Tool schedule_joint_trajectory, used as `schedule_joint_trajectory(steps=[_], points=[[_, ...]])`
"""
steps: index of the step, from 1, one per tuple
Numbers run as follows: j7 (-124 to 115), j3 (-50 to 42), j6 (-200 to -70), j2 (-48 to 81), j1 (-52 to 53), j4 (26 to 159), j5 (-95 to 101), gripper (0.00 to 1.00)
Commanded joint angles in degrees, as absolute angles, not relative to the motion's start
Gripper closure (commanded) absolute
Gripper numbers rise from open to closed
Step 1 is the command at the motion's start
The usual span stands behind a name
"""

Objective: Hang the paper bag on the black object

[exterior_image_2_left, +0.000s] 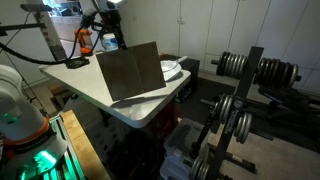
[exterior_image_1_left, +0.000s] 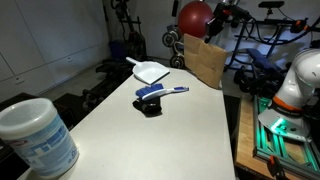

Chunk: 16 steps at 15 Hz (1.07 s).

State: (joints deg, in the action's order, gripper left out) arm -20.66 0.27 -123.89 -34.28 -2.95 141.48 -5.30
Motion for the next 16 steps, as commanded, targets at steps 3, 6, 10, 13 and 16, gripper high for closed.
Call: schedule_joint_trajectory(steps=[3,6,10,13,16], points=[[-18.52,0.94,-124.87,-32.89,-6.82,139.53,-0.67,1.00],[-18.93,0.71,-124.31,-33.78,-6.59,139.97,-1.74,0.98],[-18.88,0.75,-124.31,-33.39,-6.60,139.72,-1.44,0.98],[-18.77,0.40,-121.68,-32.02,-7.18,137.15,-0.86,1.00],[-17.51,-1.03,-122.16,-29.38,-8.15,133.56,-0.62,1.00]])
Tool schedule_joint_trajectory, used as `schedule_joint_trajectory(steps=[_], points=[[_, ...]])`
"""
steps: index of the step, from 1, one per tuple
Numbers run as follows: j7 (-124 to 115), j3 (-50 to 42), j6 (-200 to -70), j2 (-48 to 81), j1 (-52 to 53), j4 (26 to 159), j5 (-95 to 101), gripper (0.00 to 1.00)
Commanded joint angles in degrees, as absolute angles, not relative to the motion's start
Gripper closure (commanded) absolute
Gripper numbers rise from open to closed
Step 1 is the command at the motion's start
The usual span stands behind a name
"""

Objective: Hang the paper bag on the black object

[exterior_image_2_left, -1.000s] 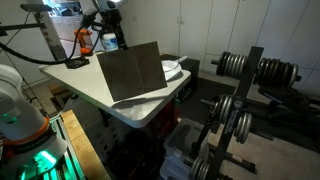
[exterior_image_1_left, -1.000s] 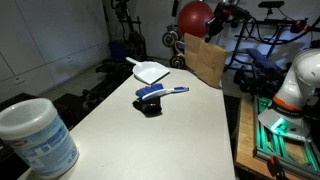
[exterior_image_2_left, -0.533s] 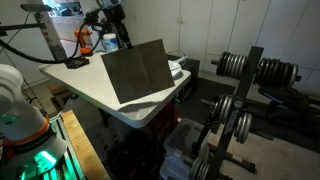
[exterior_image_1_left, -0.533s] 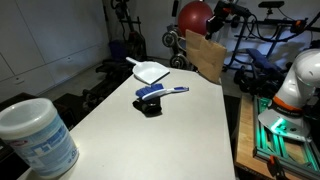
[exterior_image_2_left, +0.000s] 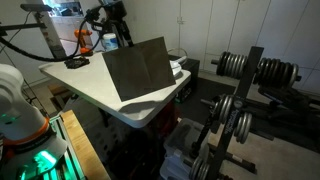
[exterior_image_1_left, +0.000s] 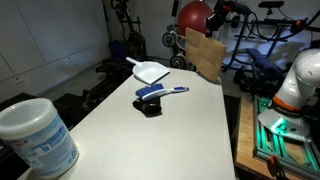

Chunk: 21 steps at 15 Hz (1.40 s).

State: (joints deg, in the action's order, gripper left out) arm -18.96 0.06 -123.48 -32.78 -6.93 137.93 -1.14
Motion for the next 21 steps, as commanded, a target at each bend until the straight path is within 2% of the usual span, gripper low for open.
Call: schedule_joint_trajectory(steps=[1,21], points=[[-16.72,-1.57,-121.79,-28.43,-8.31,132.33,-0.62,1.00],[1.37,-7.73,-122.88,-5.19,-7.90,113.03,-6.46,1.00]])
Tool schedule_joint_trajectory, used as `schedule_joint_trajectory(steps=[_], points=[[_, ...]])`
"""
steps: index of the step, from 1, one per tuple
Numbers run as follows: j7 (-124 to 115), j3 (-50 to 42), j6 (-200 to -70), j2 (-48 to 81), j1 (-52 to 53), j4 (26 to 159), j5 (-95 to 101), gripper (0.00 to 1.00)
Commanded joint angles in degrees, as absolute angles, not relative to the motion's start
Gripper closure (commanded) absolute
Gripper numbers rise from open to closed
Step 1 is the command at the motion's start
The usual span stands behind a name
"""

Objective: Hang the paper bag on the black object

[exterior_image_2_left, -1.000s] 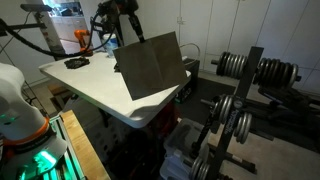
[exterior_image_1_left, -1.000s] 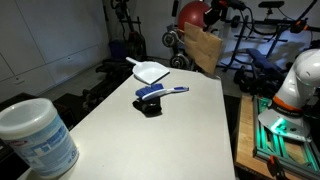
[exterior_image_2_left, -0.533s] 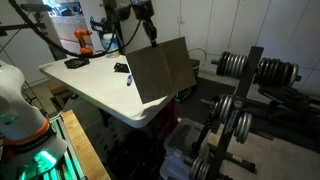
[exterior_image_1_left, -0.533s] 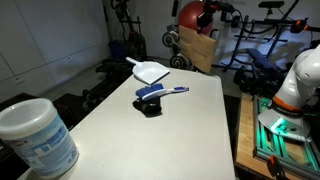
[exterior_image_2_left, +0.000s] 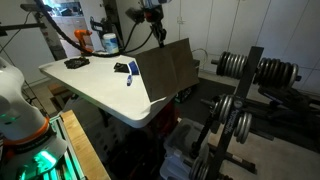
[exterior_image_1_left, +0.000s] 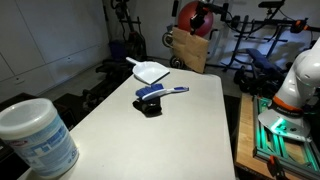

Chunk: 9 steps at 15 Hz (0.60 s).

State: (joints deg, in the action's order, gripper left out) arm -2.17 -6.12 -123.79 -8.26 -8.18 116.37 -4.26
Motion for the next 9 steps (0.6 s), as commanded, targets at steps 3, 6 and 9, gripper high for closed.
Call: schedule_joint_trajectory(steps=[3,6,9], points=[[3.83,-8.77,-122.60,-2.94,-8.34,110.74,-8.18,1.00],[5.21,-9.59,-121.71,-1.09,-8.99,108.63,-8.36,1.00],[6.02,-10.39,-120.78,0.06,-9.79,106.80,-8.52,1.00]])
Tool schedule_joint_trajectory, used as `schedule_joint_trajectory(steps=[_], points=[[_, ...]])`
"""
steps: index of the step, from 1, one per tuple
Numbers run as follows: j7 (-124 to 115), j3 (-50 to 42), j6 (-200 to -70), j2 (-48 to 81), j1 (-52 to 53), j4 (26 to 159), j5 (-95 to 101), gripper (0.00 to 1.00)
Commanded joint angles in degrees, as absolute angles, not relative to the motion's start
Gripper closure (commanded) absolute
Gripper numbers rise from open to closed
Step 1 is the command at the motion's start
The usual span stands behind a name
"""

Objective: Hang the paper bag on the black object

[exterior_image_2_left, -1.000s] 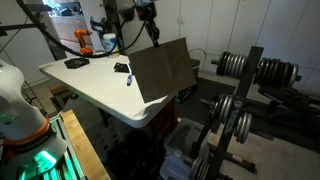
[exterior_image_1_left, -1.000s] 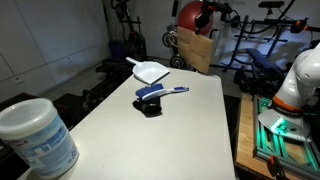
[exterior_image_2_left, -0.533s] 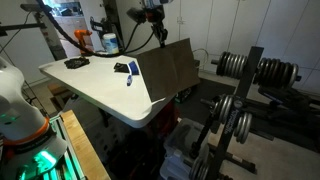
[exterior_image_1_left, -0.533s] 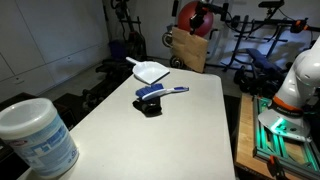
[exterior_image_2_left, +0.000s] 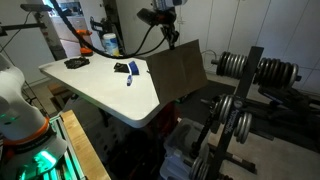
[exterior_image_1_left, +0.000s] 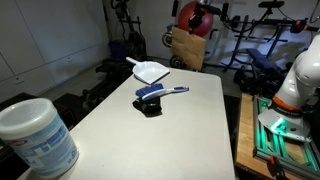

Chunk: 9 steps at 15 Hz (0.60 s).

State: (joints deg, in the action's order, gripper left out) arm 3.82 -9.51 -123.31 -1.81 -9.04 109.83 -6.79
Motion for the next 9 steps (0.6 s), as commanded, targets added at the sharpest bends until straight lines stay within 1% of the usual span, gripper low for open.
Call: schedule_joint_trajectory(steps=[1,9], points=[[6.16,-10.62,-120.45,0.33,-10.05,106.36,-8.62,1.00],[9.86,-12.01,-116.68,-0.75,-11.88,107.87,-8.45,1.00]])
